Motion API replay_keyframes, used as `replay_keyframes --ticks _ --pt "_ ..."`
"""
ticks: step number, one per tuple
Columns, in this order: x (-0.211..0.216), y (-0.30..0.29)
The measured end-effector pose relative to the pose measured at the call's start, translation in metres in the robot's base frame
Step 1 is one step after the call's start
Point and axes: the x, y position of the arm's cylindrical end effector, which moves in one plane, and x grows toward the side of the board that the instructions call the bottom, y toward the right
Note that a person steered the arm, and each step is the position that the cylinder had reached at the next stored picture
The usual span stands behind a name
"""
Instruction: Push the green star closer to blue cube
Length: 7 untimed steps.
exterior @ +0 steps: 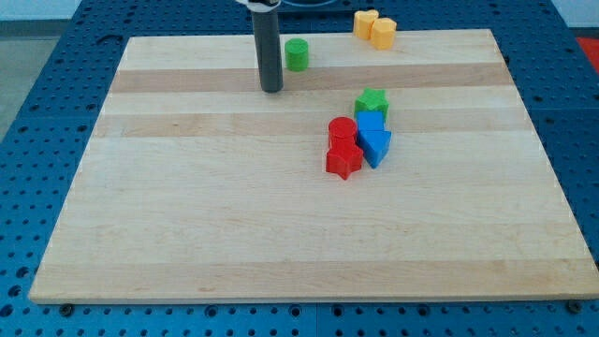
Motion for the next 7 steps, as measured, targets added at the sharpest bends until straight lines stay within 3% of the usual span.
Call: replay_keyframes --ticks 2,5,7 --pt "0.030 0.053" --pt "0.034 0.205" --pt "0.030 0.233"
